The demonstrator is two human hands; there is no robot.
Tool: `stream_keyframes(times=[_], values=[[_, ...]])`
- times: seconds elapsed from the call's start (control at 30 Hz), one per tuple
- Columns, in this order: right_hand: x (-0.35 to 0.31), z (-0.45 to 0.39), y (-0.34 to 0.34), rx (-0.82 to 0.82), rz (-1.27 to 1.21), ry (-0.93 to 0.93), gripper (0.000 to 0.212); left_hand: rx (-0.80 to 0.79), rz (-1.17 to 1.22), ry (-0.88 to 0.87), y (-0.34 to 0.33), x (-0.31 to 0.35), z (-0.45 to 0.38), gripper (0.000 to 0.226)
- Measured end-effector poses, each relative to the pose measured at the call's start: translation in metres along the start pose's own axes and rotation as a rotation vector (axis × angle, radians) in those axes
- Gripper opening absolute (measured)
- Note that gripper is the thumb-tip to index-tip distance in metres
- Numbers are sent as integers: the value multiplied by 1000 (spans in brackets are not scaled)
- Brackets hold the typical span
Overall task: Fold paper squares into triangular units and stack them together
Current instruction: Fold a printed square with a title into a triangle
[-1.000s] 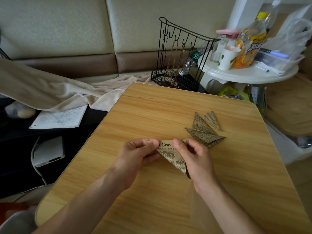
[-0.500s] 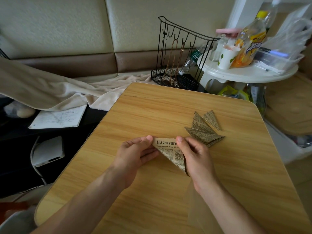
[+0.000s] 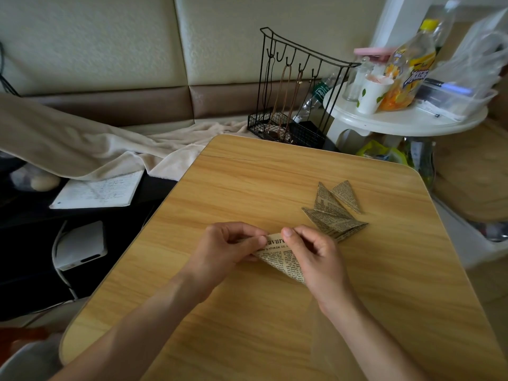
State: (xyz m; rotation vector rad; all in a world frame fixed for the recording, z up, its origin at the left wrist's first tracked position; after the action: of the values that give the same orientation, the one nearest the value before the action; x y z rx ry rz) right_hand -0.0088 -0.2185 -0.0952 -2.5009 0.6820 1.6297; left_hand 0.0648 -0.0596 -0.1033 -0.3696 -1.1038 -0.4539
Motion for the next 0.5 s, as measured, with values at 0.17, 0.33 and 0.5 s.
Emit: stream_keyframes(times=[0.17, 0.33, 0.5], values=[[-1, -1, 2, 20, -45, -47, 32, 19, -20, -25, 1, 2, 0, 7], [2, 0, 2, 42, -71, -95, 35, 12, -30, -48, 1, 2, 0, 9], [4, 1, 3, 66, -102, -118, 40, -7, -48, -79, -2, 4, 0, 19]])
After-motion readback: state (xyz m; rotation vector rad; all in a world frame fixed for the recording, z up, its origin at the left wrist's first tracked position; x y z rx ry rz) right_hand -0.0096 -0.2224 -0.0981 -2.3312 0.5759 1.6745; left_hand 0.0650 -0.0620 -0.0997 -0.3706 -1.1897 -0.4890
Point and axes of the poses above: each hand's wrist, its own z-axis away from the middle knuckle, its own y-axis out of the back of the hand, x = y × z, the point moved 8 cm from there along -z, towards the middle knuckle, and after that the axes turned 14 degrees about y, right-handed, at the moved point
